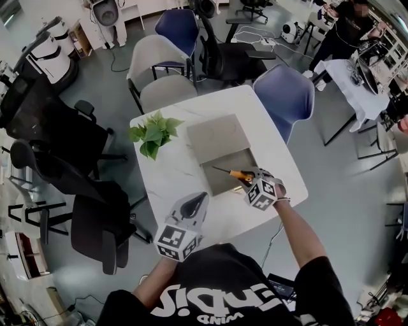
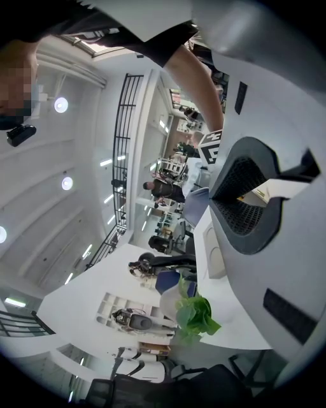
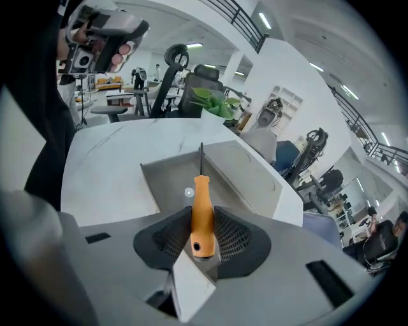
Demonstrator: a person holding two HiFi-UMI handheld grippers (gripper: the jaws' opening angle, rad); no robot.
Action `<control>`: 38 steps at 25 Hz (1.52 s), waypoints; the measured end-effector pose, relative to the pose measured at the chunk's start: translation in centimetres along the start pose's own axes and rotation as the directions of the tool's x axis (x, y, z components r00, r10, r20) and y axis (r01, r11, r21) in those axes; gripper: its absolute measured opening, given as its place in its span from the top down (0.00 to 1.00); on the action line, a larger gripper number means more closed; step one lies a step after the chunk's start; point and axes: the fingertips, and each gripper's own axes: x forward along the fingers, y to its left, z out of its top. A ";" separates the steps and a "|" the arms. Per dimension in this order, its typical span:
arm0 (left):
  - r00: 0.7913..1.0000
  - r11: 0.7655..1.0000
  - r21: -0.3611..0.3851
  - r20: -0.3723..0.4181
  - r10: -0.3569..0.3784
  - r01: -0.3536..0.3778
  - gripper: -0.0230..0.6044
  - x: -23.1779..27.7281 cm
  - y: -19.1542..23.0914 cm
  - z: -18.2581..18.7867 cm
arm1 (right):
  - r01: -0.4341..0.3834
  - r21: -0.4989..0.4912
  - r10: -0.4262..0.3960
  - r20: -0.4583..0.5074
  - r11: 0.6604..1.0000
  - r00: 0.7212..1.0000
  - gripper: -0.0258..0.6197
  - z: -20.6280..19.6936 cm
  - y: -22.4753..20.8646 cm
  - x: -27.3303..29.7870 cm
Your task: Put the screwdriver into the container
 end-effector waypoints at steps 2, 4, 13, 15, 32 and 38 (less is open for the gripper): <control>1.000 1.000 -0.004 -0.001 0.003 -0.003 0.94 0.1 0.1 -0.1 | -0.014 -0.012 0.014 -0.019 1.000 1.000 0.80 -0.4 0.0 0.6; 1.000 1.000 -0.007 -0.005 0.008 -0.008 0.94 0.2 0.3 -0.3 | -0.027 -0.020 0.026 -0.038 0.999 0.999 0.80 -0.8 0.0 1.3; 0.999 1.000 0.000 -0.021 0.028 -0.028 0.94 0.2 1.0 -0.6 | -0.092 -0.056 0.086 -0.096 0.994 0.992 0.80 -1.6 0.0 3.4; 0.999 0.999 0.007 -0.025 0.034 -0.034 0.94 0.2 1.2 -0.6 | -0.105 -0.054 0.099 -0.106 0.993 0.989 0.80 -1.8 0.0 3.8; 0.998 0.999 0.007 -0.045 0.055 -0.054 0.94 0.7 2.1 -1.1 | -0.140 0.018 0.141 -0.160 0.990 0.977 0.80 -2.9 0.0 6.1; 0.997 0.998 0.001 -0.045 0.068 -0.068 0.94 0.5 2.5 -1.1 | -0.147 0.048 0.153 -0.171 0.988 0.973 0.80 -3.0 -0.3 6.5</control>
